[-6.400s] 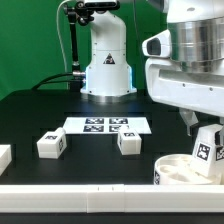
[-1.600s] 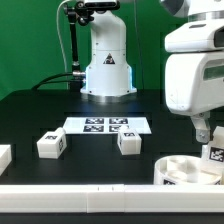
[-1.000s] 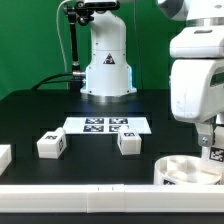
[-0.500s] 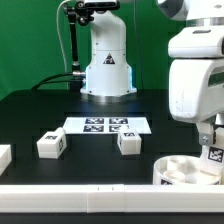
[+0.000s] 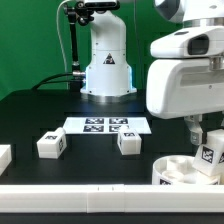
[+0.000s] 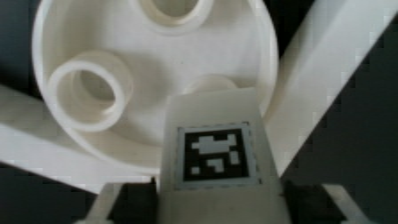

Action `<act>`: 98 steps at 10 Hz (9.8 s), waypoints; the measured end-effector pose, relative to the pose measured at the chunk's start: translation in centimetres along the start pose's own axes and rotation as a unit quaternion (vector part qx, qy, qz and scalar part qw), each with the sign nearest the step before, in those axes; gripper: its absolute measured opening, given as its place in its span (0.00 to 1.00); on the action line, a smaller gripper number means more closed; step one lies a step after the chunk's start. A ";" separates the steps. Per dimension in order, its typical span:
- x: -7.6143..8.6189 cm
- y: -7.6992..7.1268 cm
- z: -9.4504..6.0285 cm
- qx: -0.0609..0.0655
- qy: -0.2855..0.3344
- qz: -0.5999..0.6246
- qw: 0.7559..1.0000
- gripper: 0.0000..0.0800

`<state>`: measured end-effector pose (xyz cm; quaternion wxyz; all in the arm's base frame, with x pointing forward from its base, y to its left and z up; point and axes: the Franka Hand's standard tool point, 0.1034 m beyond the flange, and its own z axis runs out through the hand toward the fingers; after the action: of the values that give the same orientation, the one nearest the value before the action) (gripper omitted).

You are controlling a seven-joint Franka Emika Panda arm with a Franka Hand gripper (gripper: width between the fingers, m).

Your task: Assemble stool

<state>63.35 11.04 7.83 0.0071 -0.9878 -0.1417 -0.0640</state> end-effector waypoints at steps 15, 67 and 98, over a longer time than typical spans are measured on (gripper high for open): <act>-0.3 -0.9 0.2 0.037 -0.002 0.725 0.687 0.43; 0.7 0.3 -0.1 -0.015 -0.044 -0.367 0.929 0.43; 0.6 0.7 0.1 0.089 -0.014 0.895 0.437 0.43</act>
Offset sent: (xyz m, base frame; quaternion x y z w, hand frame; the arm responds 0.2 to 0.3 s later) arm -0.0144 0.0063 -0.0061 -0.0011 0.0100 0.2953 0.9554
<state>64.10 10.56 7.85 0.1464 -0.5592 0.8160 0.0048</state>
